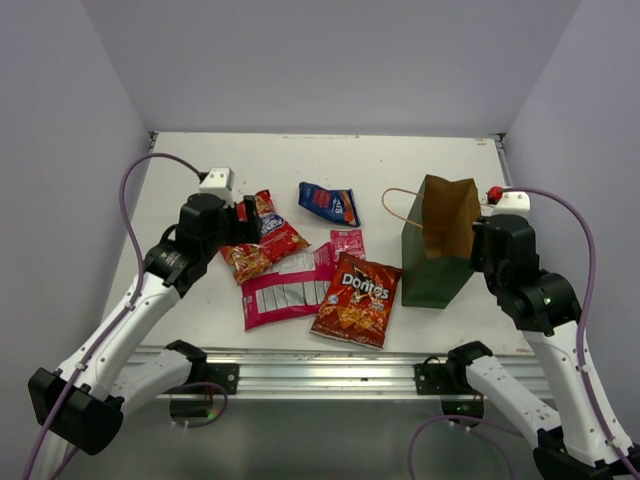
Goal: Place the snacks into the paper bag
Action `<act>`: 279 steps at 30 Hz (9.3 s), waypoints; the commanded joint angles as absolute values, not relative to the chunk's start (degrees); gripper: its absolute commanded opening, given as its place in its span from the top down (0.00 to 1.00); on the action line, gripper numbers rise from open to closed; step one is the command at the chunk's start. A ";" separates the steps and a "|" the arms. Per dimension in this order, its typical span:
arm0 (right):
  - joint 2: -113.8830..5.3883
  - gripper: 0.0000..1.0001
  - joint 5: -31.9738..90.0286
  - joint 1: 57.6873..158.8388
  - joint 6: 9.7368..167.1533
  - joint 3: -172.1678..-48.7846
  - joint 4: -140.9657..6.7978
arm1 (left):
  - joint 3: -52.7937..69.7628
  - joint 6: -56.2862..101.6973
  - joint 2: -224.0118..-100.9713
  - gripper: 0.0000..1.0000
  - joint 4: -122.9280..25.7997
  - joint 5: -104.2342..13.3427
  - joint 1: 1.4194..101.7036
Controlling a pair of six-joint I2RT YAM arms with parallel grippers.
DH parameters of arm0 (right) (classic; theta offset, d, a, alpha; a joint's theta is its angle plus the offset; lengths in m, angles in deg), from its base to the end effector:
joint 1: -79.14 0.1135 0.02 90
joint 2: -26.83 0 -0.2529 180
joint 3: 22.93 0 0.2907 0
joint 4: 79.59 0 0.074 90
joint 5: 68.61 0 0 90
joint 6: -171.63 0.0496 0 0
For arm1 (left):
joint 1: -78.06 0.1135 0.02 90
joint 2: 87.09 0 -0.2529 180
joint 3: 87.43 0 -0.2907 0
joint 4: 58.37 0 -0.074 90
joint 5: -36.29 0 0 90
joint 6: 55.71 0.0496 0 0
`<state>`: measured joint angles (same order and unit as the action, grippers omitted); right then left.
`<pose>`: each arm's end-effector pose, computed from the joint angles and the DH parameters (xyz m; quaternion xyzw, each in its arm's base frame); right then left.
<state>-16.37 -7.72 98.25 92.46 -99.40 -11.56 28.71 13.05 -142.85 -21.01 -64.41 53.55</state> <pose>0.1733 0.0345 0.3792 0.0543 0.8638 -0.0992 0.4910 0.2518 -0.1047 0.3035 -0.0226 0.8600 -0.1216 0.4951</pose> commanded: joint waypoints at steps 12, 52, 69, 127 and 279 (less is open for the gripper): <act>-15.00 1.00 -10.78 98.30 92.97 -97.42 -13.10 | 34.42 13.11 -147.55 0.12 -28.62 -62.58 53.28; -12.10 1.00 -5.42 98.30 91.65 -96.19 -14.68 | 32.58 13.81 -173.12 0.19 -28.88 -96.50 35.70; -11.93 1.00 -4.10 98.30 91.30 -96.01 -14.86 | 23.54 13.90 -161.46 1.00 -27.04 -87.92 35.61; -9.99 1.00 -0.76 98.30 91.12 -94.26 -15.74 | -55.31 21.81 -185.26 1.00 -44.00 -69.97 13.02; -9.55 1.00 1.26 98.30 90.68 -93.73 -16.18 | 37.06 1.24 -181.56 0.84 -40.22 -80.34 23.22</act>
